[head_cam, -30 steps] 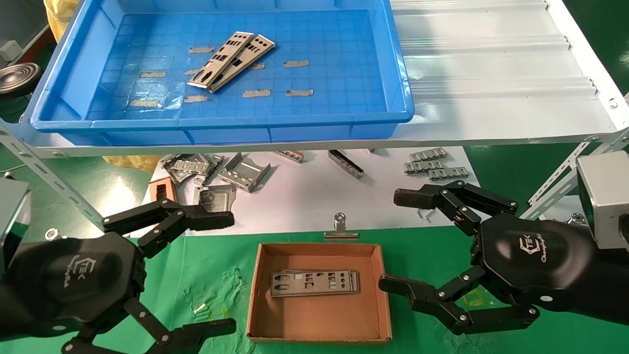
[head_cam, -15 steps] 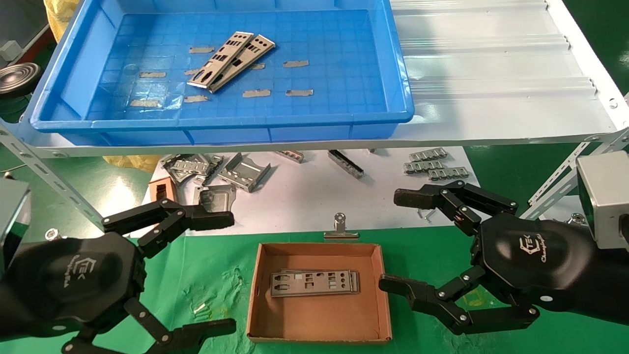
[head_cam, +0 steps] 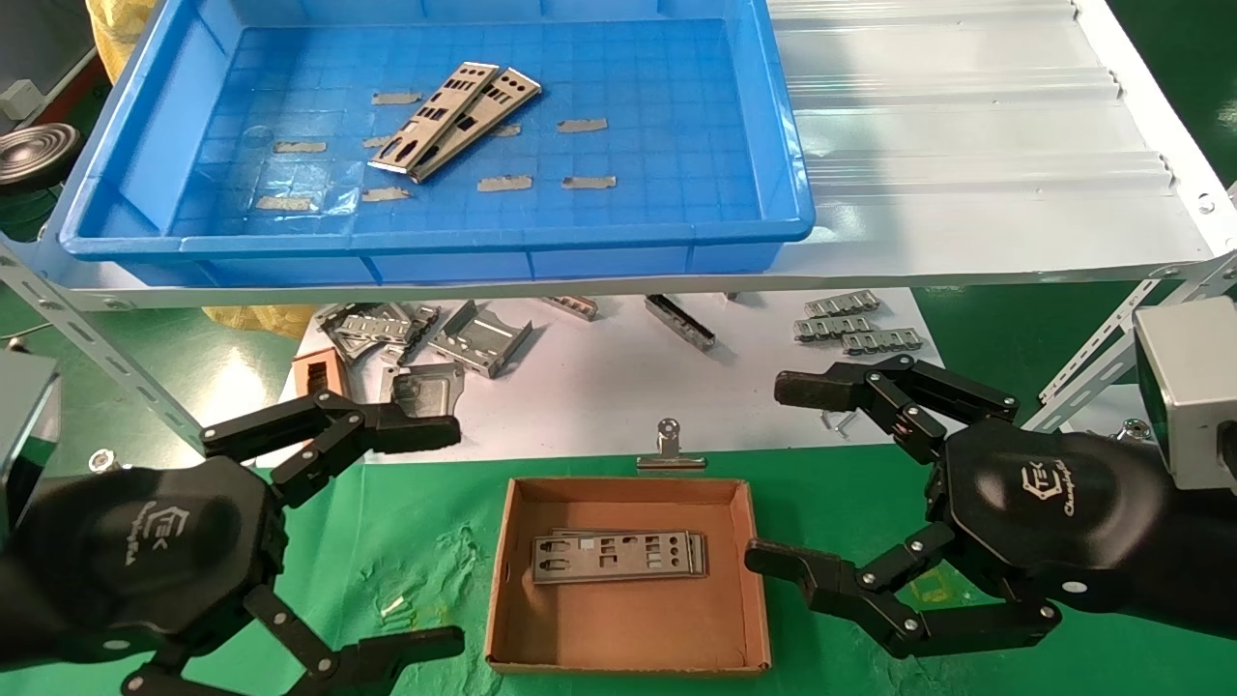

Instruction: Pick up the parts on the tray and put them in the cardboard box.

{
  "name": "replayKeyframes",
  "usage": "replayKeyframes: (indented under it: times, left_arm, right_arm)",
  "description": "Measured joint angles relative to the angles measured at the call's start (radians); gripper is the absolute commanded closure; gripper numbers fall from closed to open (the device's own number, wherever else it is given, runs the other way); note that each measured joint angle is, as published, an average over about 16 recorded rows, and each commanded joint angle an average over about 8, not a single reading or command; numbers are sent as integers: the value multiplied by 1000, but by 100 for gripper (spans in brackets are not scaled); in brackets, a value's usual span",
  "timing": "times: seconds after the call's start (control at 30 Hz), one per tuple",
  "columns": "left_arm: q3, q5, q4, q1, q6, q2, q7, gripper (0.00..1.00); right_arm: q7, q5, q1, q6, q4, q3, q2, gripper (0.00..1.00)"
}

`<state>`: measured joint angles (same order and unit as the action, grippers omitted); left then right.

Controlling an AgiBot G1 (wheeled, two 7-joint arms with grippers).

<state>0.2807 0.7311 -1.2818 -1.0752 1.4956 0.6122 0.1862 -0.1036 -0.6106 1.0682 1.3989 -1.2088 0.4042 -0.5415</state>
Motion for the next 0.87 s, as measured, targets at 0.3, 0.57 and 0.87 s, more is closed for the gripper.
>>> replayKeyframes:
  times: [0.3,0.57,0.87]
  left_arm:
    - [0,0,0,0,0,0,0,0]
    - [0,0,0,0,0,0,0,0]
    - [0,0,0,0,0,0,0,0]
  right_arm:
    - [0,0,0,0,0,0,0,0]
    - [0,0,0,0,0,0,0,0]
    - [0,0,0,0,0,0,0,0]
